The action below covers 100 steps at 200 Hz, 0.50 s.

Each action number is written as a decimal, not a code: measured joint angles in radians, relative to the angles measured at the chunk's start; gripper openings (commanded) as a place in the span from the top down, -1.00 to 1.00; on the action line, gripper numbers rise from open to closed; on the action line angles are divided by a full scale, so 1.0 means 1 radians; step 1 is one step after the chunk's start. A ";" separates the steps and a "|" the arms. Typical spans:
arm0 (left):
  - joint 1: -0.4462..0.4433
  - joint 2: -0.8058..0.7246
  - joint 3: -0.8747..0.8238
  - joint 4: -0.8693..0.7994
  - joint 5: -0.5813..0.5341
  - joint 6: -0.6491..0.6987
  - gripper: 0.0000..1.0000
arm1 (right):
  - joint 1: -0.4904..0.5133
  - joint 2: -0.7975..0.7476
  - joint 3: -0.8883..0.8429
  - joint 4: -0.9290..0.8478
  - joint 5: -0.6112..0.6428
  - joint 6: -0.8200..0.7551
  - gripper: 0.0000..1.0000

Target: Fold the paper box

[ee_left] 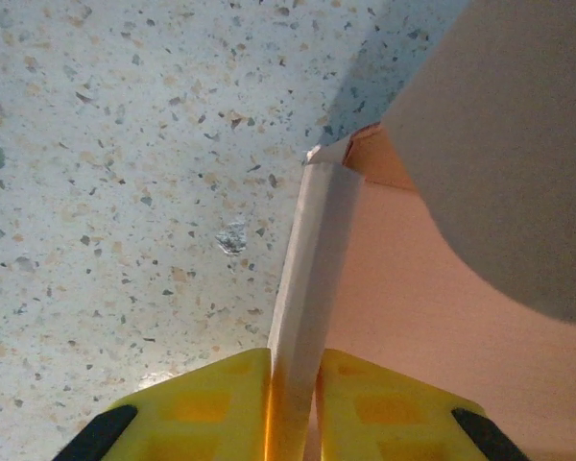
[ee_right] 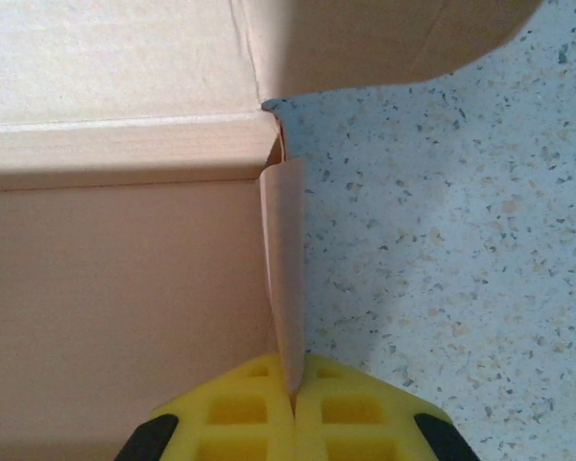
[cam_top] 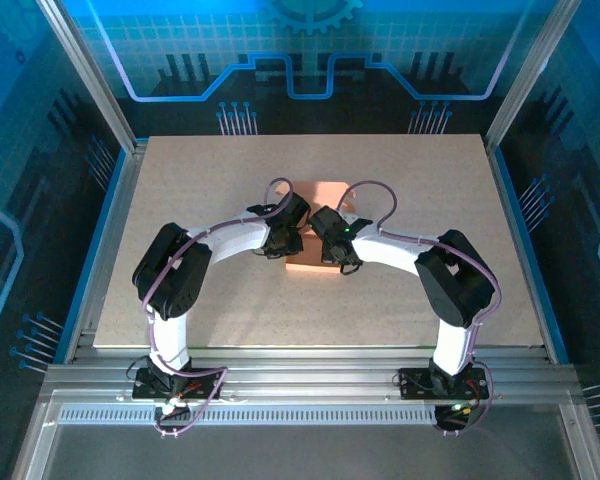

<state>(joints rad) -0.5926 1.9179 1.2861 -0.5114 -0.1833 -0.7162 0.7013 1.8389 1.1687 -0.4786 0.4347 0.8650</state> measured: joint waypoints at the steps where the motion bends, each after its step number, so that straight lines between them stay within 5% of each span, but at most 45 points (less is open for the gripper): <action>1: 0.000 0.000 0.000 0.000 0.000 0.000 0.64 | 0.000 0.000 0.000 0.000 0.000 0.000 1.00; 100: 0.001 0.041 -0.021 0.049 0.010 -0.019 0.54 | 0.000 0.000 0.000 0.000 0.000 0.000 1.00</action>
<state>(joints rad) -0.5919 1.9591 1.2652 -0.4622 -0.1730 -0.7349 0.7013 1.8389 1.1690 -0.4782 0.4347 0.8650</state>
